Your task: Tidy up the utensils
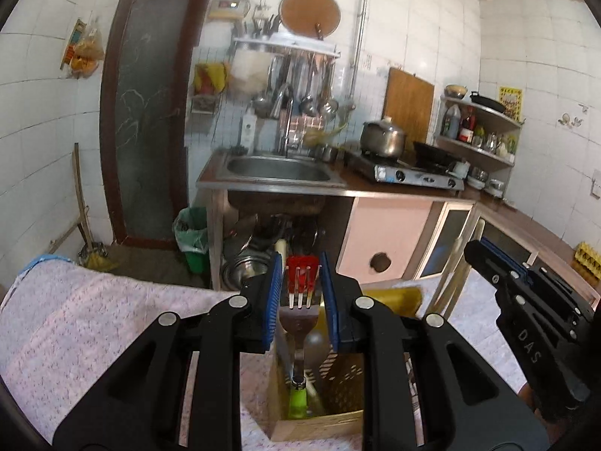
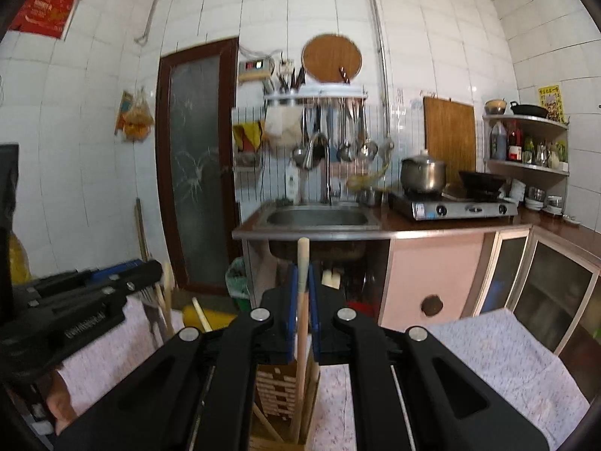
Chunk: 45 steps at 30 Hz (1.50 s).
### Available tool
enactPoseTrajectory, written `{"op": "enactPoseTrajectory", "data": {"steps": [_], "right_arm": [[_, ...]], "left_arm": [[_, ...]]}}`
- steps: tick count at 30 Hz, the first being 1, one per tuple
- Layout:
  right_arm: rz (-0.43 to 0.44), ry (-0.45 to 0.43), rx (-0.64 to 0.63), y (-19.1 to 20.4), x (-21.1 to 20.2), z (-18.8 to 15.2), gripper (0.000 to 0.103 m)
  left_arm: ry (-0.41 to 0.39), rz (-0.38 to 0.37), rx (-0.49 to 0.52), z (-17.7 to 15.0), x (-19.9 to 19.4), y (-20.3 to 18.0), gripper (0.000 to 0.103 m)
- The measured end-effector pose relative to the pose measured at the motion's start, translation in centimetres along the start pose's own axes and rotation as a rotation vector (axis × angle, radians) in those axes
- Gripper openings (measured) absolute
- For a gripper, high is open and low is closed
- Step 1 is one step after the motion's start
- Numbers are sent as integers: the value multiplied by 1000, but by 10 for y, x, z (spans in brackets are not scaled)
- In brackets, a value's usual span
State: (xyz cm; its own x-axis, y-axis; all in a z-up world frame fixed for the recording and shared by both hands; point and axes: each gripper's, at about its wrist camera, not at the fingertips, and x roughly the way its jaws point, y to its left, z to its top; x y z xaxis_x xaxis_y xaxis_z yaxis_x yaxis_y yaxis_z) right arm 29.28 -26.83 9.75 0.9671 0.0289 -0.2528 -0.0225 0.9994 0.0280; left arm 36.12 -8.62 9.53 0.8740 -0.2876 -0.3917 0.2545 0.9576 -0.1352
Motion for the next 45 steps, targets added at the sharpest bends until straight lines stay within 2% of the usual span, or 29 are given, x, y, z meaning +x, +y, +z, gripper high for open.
{"op": "enactPoseTrajectory", "data": {"steps": [2, 4, 6, 7, 8, 9, 12, 14, 19, 23, 30, 37, 42, 45], "right_arm": [[-6, 23, -15, 0, 2, -6, 6], [-29, 53, -22, -1, 0, -9, 7], [-41, 63, -9, -5, -7, -11, 11], [-45, 65, 6, -9, -14, -10, 33], [-47, 60, 20, -12, -20, -9, 62], [-50, 45, 39, -16, -29, -8, 67], [-58, 47, 45, -20, -54, -7, 68], [-68, 42, 32, -20, -74, -10, 79], [-81, 38, 23, -20, -116, -29, 93], [-72, 34, 25, -14, -148, -53, 97], [-55, 67, 4, 7, -192, -91, 98], [-75, 82, 22, 25, -228, -124, 98], [-92, 74, 68, 27, -237, -143, 98], [-117, 53, 51, 31, -237, -155, 98]], "left_arm": [[11, 22, -7, -5, 0, 6, 21], [8, 35, -22, -9, -9, 14, 28], [-6, 49, -36, -9, -24, 21, 63], [-26, 59, -44, -9, -35, 24, 70], [-46, 68, -46, -8, -46, 26, 78], [-58, 74, -44, -8, -55, 26, 83], [-61, 90, -39, -12, -83, 30, 93], [-59, 99, -45, -18, -100, 34, 98], [-52, 108, -57, -48, -143, 43, 98], [-56, 122, -39, -79, -169, 42, 98], [-76, 172, 17, -134, -218, 32, 98], [-52, 191, -22, -184, -249, 37, 98], [-42, 203, -9, -201, -257, 37, 98], [-70, 222, -18, -210, -260, 41, 98]]}}
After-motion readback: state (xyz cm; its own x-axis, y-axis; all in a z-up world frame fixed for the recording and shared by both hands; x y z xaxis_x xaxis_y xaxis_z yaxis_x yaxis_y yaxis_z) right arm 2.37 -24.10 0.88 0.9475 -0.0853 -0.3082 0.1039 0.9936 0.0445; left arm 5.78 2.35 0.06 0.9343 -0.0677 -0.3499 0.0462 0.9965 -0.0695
